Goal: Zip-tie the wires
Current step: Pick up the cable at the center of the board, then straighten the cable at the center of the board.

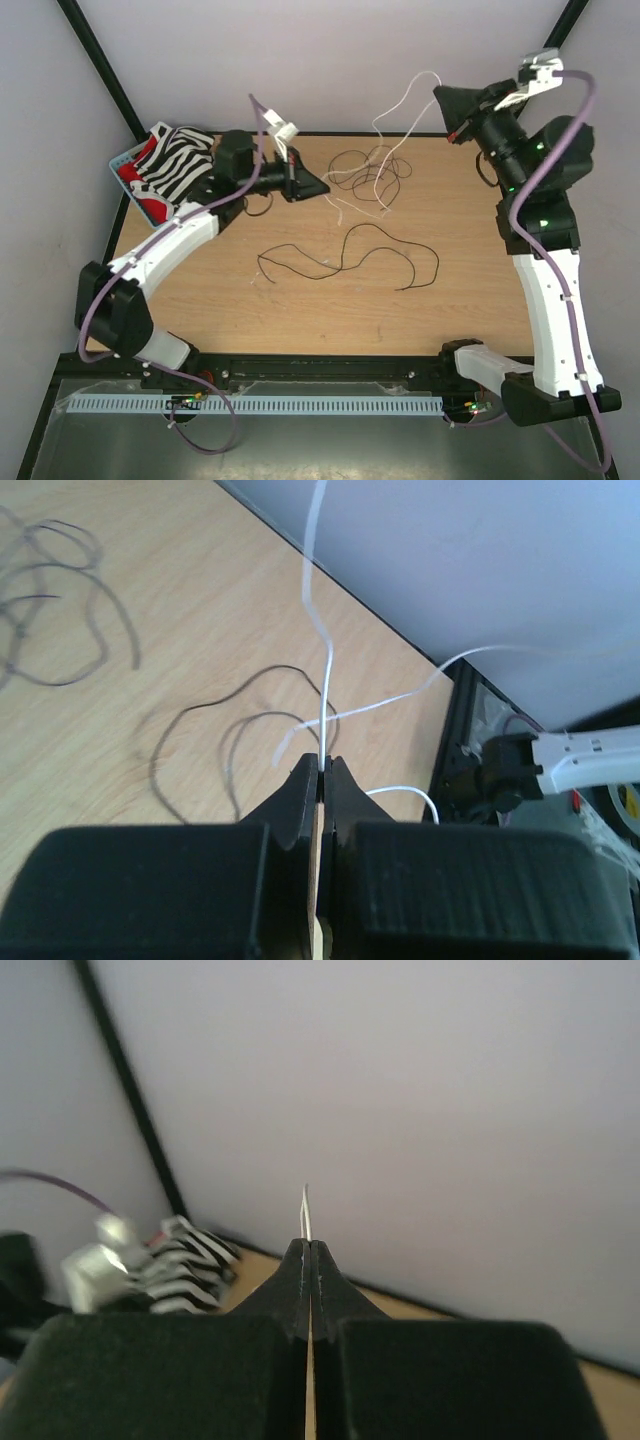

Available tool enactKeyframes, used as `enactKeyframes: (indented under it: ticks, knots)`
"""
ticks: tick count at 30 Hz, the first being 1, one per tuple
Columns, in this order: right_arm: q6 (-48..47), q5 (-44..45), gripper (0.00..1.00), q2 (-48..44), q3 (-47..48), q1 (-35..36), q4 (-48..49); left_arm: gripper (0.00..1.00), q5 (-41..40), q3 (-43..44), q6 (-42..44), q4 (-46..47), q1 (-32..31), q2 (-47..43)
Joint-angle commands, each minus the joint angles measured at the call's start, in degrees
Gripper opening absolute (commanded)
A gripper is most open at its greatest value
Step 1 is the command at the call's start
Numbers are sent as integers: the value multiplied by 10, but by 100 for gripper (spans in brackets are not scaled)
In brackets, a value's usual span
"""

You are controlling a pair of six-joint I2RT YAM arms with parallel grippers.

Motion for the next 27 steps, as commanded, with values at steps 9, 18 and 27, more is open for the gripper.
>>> enactKeyframes:
  ticks: [9,18,27]
  knots:
    - [-222,421,0,-69,-134,1,-115,0,-56,91,148,-227,-30,-61]
    - [-258,439,0,-74,-207,1,-155,0,-92,83,173,-300,-50,-54]
    - [-122,337,0,-20,-427,13,-174,0,14,-79,90,-323,44,-70]
